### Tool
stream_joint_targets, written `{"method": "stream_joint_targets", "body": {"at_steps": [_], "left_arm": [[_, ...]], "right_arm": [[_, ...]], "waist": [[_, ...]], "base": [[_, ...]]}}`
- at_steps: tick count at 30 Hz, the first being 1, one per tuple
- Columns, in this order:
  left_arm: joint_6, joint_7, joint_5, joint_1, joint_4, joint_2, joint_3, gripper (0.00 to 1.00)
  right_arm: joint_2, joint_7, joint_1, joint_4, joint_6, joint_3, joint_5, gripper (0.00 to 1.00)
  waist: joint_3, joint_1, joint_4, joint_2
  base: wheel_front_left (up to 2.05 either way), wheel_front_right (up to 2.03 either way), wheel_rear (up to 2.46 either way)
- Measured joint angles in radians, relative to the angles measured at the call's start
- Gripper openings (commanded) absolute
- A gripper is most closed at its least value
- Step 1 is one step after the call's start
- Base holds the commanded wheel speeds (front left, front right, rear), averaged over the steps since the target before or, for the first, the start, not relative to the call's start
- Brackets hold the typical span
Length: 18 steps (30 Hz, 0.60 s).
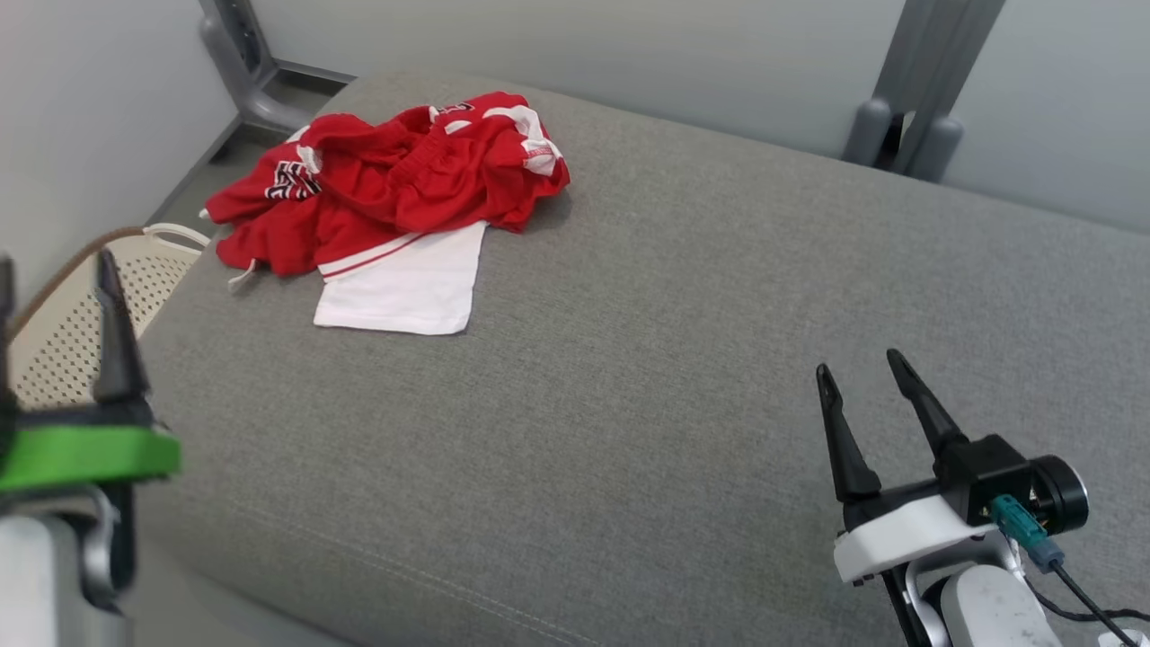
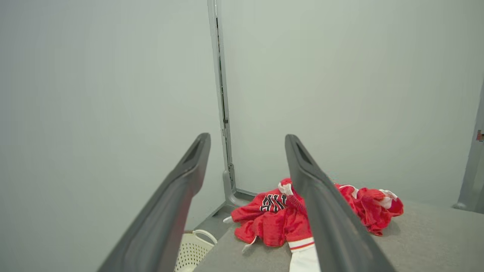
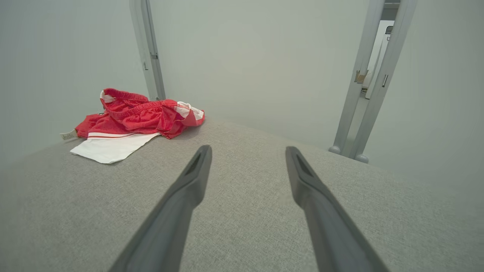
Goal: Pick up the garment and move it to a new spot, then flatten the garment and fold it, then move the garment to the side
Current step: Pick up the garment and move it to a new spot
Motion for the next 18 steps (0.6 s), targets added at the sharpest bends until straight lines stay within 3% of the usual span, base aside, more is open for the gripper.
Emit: {"method": "stream_joint_targets", "body": {"at_steps": [5,10,14,18], "left_arm": [[-0.033,0.099,-0.002,-0.277,-0.009,0.132,-0.002,1.00],[-0.055,0.230,-0.109,-0.526,0.062,0.199,-0.021,1.00],[-0.061,0.307,-0.123,-0.673,0.139,0.273,-0.103,1.00],[-0.065,0.348,-0.137,-0.739,0.240,0.282,-0.223,1.00]], "right_arm": [[0.000,0.000,-0.066,-0.022,0.000,-0.006,-0.048,1.00],[0.000,0.000,-0.128,-0.039,0.001,-0.017,-0.078,1.00],[-0.001,0.000,-0.146,-0.063,0.001,-0.037,-0.101,1.00],[-0.001,0.000,-0.148,-0.081,0.001,-0.048,-0.122,1.00]], "waist": [[0.079,0.0000,-0.043,0.0000],[0.160,0.0000,-0.096,0.0000],[0.225,0.0000,-0.145,0.0000],[0.288,0.0000,-0.194,0.0000]], "base": [[0.00,0.00,0.00],[0.00,0.00,0.00],[0.00,0.00,0.00],[0.00,0.00,0.00]]}}
